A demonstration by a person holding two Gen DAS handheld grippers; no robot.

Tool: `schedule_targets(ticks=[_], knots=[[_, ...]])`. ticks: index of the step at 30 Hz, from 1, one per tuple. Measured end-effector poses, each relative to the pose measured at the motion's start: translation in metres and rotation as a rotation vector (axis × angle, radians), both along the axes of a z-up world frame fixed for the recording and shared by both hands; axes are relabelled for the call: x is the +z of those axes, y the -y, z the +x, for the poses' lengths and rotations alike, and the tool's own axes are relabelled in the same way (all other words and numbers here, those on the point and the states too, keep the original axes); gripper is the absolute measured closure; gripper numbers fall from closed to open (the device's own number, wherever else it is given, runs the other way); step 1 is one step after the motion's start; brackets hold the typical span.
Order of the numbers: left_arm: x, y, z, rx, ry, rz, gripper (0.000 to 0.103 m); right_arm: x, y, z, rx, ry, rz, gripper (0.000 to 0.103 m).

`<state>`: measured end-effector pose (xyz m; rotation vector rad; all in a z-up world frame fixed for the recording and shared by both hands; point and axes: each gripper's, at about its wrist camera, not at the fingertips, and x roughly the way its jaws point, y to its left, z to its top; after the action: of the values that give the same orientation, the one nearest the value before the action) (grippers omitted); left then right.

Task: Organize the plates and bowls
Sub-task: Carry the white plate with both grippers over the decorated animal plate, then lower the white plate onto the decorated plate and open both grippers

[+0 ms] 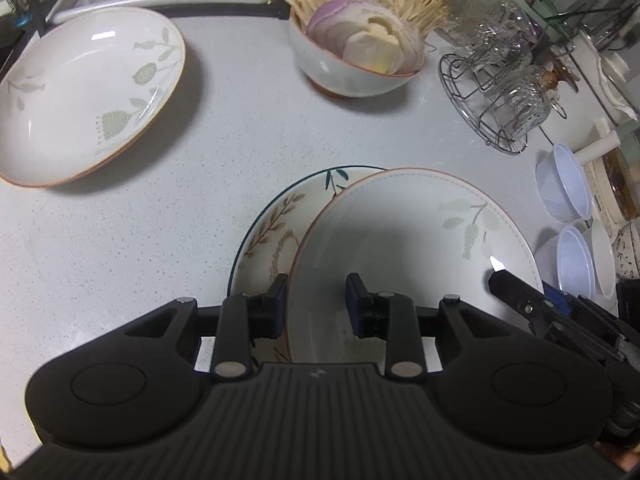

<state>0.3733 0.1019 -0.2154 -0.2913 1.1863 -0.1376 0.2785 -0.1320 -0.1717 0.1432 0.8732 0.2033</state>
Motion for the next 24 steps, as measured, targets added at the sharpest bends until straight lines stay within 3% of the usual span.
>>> schedule_targets(ticks=[11, 16, 24], knots=[[0.005, 0.006, 0.008, -0.02, 0.05, 0.073, 0.062, -0.007, -0.014, 0.005, 0.043, 0.022, -0.068, 0.073], [0.007, 0.0, 0.009, 0.016, 0.05, 0.036, 0.055, -0.009, -0.015, 0.008, 0.048, 0.007, -0.055, 0.073], [0.009, -0.015, 0.006, 0.063, 0.015, -0.047, 0.054, -0.013, -0.017, 0.011, 0.073, -0.027, -0.035, 0.074]])
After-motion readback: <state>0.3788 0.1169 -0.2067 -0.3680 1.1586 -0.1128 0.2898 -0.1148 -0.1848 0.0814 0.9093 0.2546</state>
